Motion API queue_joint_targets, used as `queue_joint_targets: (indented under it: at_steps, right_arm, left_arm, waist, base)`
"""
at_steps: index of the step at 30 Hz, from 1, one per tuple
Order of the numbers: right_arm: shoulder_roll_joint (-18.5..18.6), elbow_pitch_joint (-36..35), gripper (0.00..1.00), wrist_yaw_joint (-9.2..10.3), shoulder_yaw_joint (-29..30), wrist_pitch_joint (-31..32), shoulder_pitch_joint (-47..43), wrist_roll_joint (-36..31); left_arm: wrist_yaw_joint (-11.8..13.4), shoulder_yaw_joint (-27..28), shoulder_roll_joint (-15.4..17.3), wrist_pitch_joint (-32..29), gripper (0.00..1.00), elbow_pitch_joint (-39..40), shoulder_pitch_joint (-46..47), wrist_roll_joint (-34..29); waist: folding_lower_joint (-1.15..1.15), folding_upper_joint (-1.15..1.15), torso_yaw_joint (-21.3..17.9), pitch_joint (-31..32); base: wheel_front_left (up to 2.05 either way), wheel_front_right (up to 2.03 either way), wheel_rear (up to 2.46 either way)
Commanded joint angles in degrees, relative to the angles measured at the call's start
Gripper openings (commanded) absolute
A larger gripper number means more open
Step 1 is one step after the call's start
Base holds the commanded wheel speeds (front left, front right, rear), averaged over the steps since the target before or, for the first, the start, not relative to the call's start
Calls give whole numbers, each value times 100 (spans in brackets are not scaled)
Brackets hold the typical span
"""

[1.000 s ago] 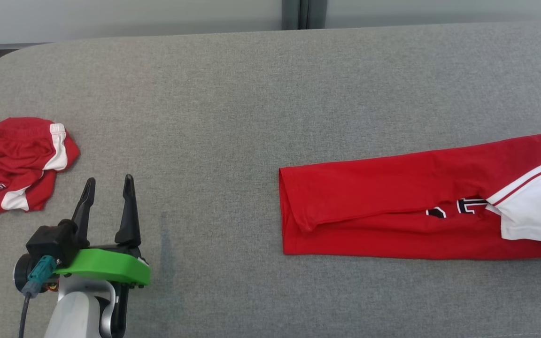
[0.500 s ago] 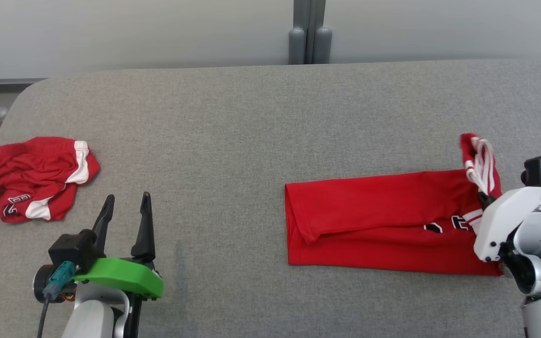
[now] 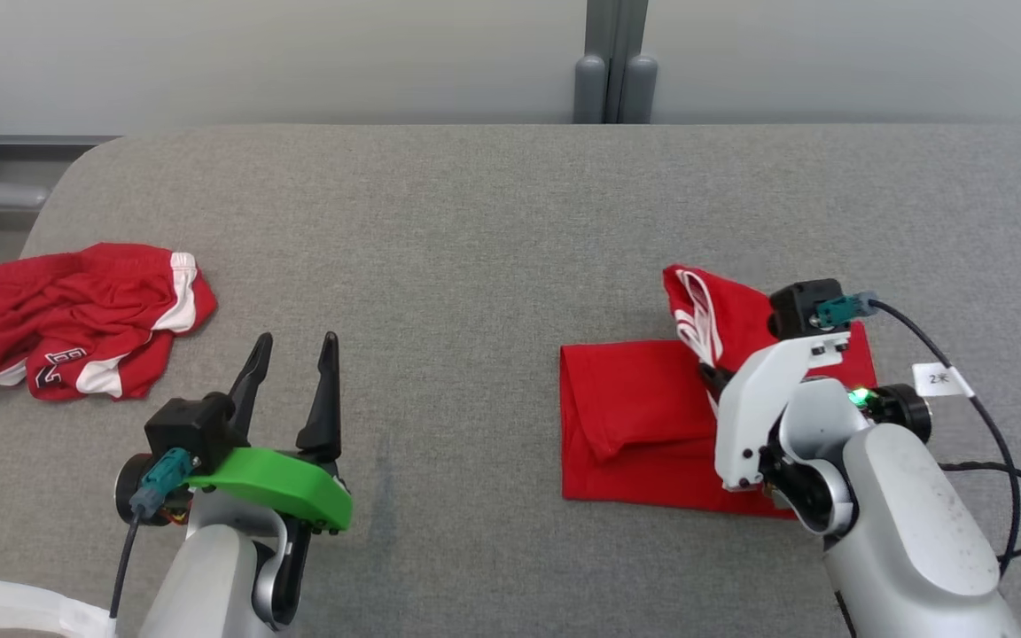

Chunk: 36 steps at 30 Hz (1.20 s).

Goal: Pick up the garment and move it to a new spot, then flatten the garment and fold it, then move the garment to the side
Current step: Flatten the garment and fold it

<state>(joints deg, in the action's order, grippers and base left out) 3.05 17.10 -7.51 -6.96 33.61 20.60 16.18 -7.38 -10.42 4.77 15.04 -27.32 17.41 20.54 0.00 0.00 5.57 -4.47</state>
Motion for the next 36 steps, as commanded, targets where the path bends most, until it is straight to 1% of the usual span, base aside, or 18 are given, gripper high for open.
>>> queue_joint_targets:
  at_steps: [1, 5, 8, 14, 26, 27, 28, 29, 31, 33, 36]
  right_arm:
    - [-9, 125, 0, 4, -142, -68, 119, 85]
    - [-13, 438, 0, 4, -626, -259, 280, 410]
    - [-7, 617, 0, 4, -848, -386, 331, 582]
    - [-12, 902, 0, 4, -1071, -593, 429, 850]
    - [-14, 1443, 0, 3, -1497, -917, 752, 1077]
    - [-14, 1472, 25, 3, -1523, -947, 769, 1131]
    - [-14, 1507, 94, 3, -1531, -1006, 794, 1190]
    - [-14, 1540, 100, 3, -1552, -1041, 813, 1227]
    - [-15, 1555, 100, 3, -1590, -1146, 830, 1412]
    - [-12, 1465, 100, 3, -1623, -1308, 822, 1731]
    - [-9, 1184, 100, 3, -1614, -1742, 841, 2236]
  left_arm:
    - [-12, -38, 0, 16, 100, -23, 92, 26]
    - [-12, -159, -5, 17, 100, -56, 162, 73]
    - [-12, -180, 3, 17, 100, -75, 178, 121]
    - [-12, -164, 41, 17, 100, -76, 186, 151]
    - [-12, -192, -10, 17, 100, -50, 225, 114]
    - [-12, -193, -12, 17, 100, -56, 224, 119]
    - [-12, -191, -14, 17, 100, -60, 224, 124]
    - [-12, -190, -15, 17, 100, -66, 222, 125]
    - [-12, -186, -11, 17, 100, -76, 209, 126]
    - [-12, -174, 3, 17, 100, -87, 174, 124]
    - [-12, -131, 35, 16, 100, -93, 87, 127]
  waist:
    - [0, 0, 89, -82]
    - [0, 0, 189, -143]
    - [0, 0, 228, -165]
    - [0, 0, 243, -190]
    - [0, 0, 263, -257]
    - [0, 0, 267, -259]
    - [0, 0, 269, -260]
    - [0, 0, 269, -258]
    - [0, 0, 265, -244]
    - [0, 0, 248, -208]
    - [0, 0, 184, -130]
  base:
    - [0, 0, 0]
    - [0, 0, 0]
    - [0, 0, 0]
    - [0, 0, 0]
    - [0, 0, 0]
    - [0, 0, 0]
    - [0, 0, 0]
    - [0, 0, 0]
    - [0, 0, 0]
    - [0, 0, 0]
    - [0, 0, 0]
